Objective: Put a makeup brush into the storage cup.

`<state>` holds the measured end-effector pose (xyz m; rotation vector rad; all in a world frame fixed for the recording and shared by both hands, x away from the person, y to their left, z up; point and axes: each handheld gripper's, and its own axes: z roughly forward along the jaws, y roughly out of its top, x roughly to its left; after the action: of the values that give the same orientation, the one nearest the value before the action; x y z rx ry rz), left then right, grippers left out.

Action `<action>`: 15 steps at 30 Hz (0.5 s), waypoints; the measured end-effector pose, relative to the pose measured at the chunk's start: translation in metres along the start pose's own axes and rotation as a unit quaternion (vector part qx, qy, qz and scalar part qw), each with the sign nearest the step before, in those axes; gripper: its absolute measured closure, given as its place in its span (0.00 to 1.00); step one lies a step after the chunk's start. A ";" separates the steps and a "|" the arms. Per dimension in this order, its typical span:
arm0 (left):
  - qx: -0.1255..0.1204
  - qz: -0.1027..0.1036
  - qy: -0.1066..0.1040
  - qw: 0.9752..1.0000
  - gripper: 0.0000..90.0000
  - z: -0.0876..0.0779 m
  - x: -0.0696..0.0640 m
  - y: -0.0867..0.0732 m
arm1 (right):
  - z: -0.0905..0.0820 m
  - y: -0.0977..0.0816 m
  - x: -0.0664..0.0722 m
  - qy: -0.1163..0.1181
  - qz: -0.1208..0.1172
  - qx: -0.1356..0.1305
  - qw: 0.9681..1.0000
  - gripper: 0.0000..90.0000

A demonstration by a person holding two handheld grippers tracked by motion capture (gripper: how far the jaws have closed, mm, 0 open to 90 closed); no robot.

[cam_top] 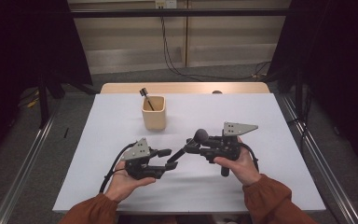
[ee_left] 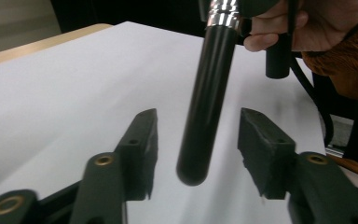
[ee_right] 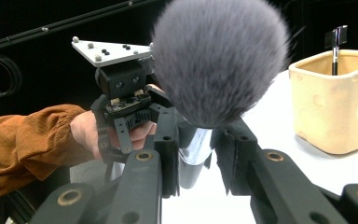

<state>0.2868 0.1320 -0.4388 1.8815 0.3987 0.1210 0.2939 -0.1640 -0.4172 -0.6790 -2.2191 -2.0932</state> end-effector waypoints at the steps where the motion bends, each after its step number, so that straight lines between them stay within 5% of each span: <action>1: -0.002 -0.003 0.004 1.000 0.47 -0.001 0.001 0.000 | -0.001 0.000 0.000 -0.003 -0.004 0.000 1.000 0.79; 10: 0.003 -0.021 0.037 0.999 0.16 -0.008 0.004 0.002 | -0.007 0.003 -0.003 -0.011 0.001 0.017 1.000 0.79; 15: 0.002 -0.036 0.039 0.999 0.08 -0.009 0.006 0.003 | -0.009 0.006 -0.003 -0.006 0.011 0.047 0.999 0.79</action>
<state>0.2904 0.1410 -0.4339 1.8682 0.5208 0.1453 0.2956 -0.1732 -0.4114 -0.7072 -2.2875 -1.9658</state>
